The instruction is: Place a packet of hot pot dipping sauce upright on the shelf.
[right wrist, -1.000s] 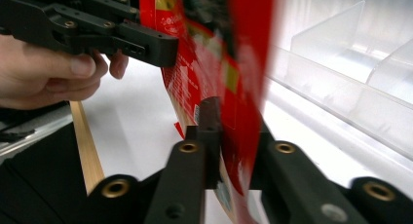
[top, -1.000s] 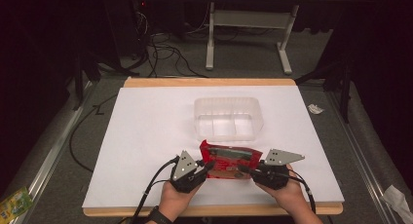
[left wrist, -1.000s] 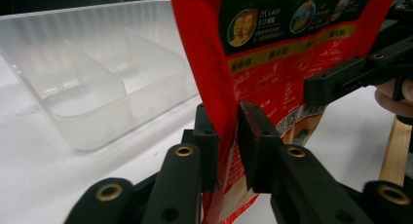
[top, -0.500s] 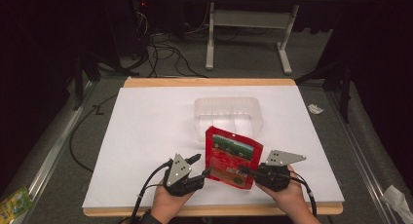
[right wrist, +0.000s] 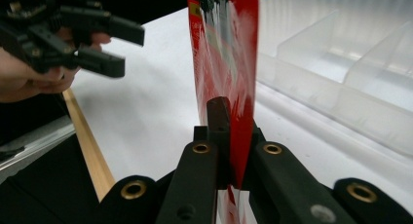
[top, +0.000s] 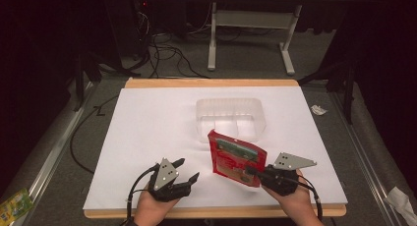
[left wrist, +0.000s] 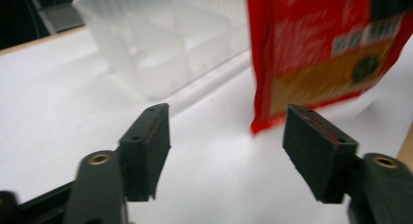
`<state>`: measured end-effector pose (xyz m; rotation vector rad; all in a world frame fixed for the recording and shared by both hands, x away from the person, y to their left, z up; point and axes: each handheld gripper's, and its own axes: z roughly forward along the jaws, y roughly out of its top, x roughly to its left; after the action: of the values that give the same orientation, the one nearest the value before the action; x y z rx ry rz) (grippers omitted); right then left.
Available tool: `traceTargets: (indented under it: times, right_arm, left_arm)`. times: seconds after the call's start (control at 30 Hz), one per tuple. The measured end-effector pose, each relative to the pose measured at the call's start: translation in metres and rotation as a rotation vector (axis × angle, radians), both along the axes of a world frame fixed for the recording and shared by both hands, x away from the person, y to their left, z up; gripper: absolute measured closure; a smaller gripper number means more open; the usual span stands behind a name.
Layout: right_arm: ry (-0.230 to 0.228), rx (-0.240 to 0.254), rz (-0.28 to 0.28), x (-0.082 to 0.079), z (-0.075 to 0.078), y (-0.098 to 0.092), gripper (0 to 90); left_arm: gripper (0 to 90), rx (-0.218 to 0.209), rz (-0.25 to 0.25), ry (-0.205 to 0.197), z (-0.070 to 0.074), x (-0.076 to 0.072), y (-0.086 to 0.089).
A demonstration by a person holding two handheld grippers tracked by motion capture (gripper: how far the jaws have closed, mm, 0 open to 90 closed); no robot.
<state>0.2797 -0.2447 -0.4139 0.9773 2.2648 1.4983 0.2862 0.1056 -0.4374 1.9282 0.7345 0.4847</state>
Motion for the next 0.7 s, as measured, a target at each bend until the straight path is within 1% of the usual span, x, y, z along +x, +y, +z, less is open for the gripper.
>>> traceTargets:
  times: [0.03,0.07,0.1,0.17,0.2,0.23,0.27,0.3,0.4,0.47,0.53,0.7]
  right_arm:
    - [-0.005,0.007,-0.012,0.0,0.002,-0.002,90.0]
    - [-0.005,0.01,-0.022,0.0,0.003,-0.003,90.0]
    - [-0.008,0.011,-0.031,-0.001,0.003,-0.004,90.0]
    - [-0.015,0.016,-0.046,-0.001,0.004,-0.006,90.0]
    - [-0.015,0.016,-0.046,-0.001,0.004,-0.006,90.0]
    - [-0.021,0.023,-0.062,-0.001,0.005,-0.008,90.0]
    - [-0.021,0.023,-0.062,-0.001,0.005,-0.008,90.0]
    - [-0.022,0.032,-0.077,-0.001,0.007,-0.01,90.0]
    - [-0.025,0.037,-0.107,-0.002,0.009,-0.012,90.0]
    - [-0.034,0.042,-0.128,-0.002,0.011,-0.013,90.0]
    - [-0.039,0.054,-0.152,-0.002,0.013,-0.014,90.0]
    - [-0.062,0.076,-0.186,-0.002,0.02,-0.015,90.0]
  left_arm:
    - [32.7,-0.03,0.014,0.014,-0.005,0.001,0.006]
    - [32.2,-0.03,0.014,0.014,-0.005,0.001,0.006]
    - [30.5,-0.065,0.022,0.032,-0.004,0.004,0.009]
    - [27.5,-0.082,0.027,0.017,-0.004,0.006,0.011]
    - [27.1,-0.082,0.027,0.017,-0.004,0.006,0.011]
    - [26.8,-0.066,0.021,0.014,-0.005,0.007,0.011]
    - [26.5,-0.066,0.021,0.014,-0.005,0.007,0.011]
    - [26.2,-0.048,0.018,0.004,-0.005,0.006,0.01]
    - [26.2,-0.053,0.019,0.001,-0.004,0.006,0.01]
    - [26.2,-0.07,0.023,-0.002,-0.003,0.006,0.013]
    - [26.2,-0.078,0.023,-0.001,-0.002,0.006,0.015]
    - [26.3,-0.086,0.02,-0.003,-0.001,0.005,0.018]
